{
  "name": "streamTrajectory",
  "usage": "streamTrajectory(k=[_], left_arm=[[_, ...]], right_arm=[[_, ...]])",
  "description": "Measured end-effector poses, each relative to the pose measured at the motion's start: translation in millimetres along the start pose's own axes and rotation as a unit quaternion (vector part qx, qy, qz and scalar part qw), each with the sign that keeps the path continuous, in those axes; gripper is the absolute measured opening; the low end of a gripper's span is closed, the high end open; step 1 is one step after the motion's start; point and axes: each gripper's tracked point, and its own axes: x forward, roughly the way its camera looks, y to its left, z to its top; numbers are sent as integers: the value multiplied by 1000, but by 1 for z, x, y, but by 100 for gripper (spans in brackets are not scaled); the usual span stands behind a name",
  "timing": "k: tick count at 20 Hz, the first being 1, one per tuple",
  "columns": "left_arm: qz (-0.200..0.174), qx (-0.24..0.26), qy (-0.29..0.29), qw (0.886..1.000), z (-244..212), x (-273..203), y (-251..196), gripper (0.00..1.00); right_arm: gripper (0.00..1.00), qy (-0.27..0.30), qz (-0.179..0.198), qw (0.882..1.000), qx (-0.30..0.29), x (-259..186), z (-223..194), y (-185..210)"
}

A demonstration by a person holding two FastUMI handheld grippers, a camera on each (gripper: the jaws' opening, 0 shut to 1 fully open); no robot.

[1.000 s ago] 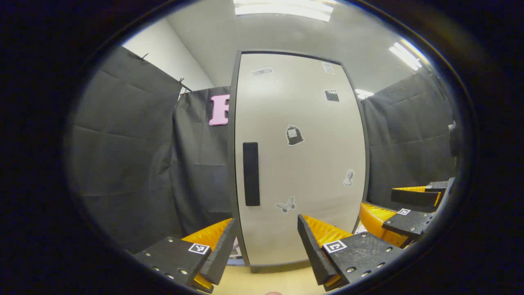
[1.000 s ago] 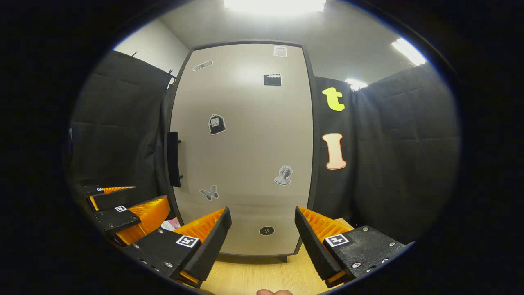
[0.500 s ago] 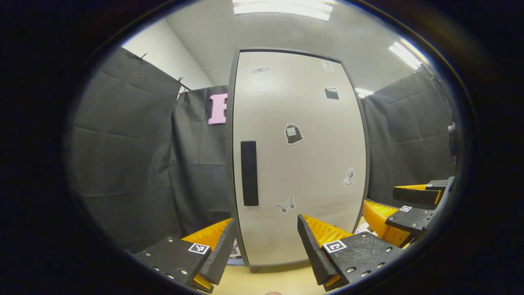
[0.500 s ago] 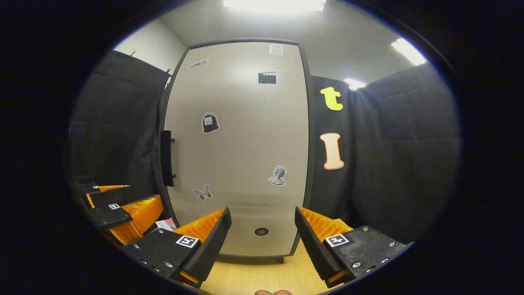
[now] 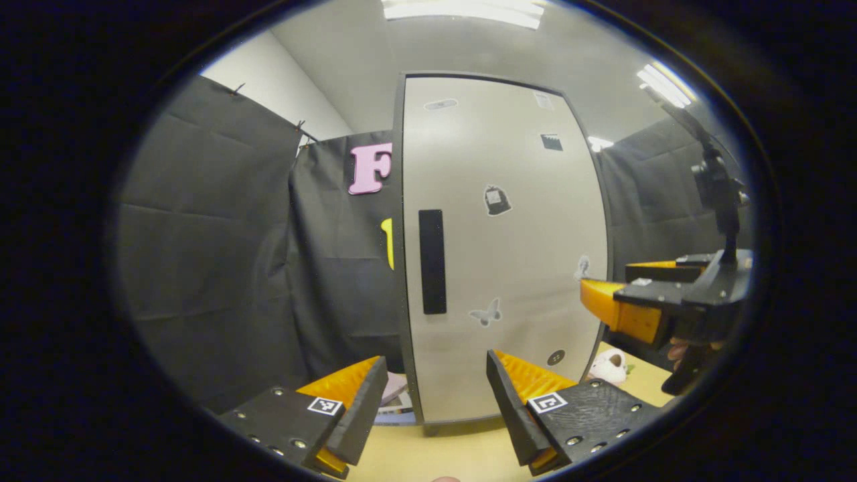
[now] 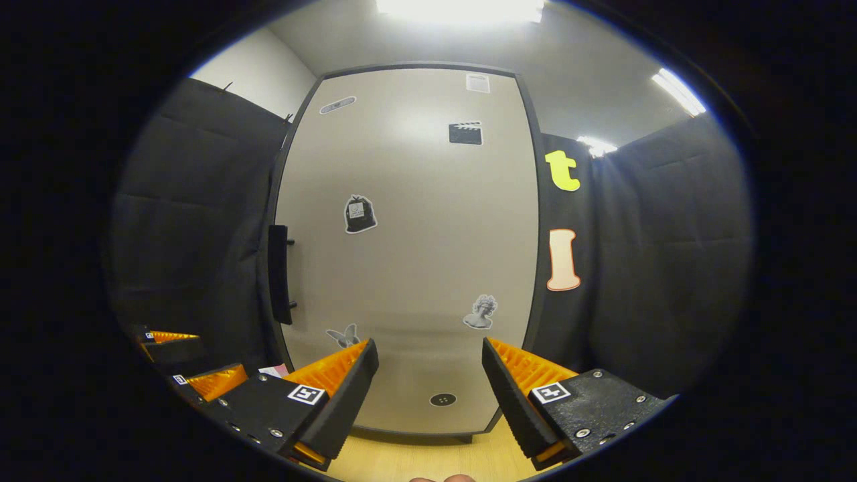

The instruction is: Open the cabinet door with the right hand, grasp the bottle in the cabinet with the left hand and place it on the coaster, then close the cabinet door with the right hand.

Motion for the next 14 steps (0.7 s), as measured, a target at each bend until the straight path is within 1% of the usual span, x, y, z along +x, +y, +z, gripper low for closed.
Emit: streamTrajectory(k=[3, 8, 10, 14], left_arm=[[9, -2, 10, 1000, -15, -10, 19, 84], [38, 6, 32, 999, -44, -33, 63, 85], [48, 5, 44, 998, -56, -41, 81, 84], [82, 1, 62, 995, -74, -58, 125, 85]], right_arm=[[96, -12, 24, 1000, -1, 15, 13, 28], [96, -40, 62, 997, -7, 39, 39, 81], [96, -49, 79, 996, -14, 48, 45, 105], [96, -56, 95, 994, -23, 63, 46, 142]])
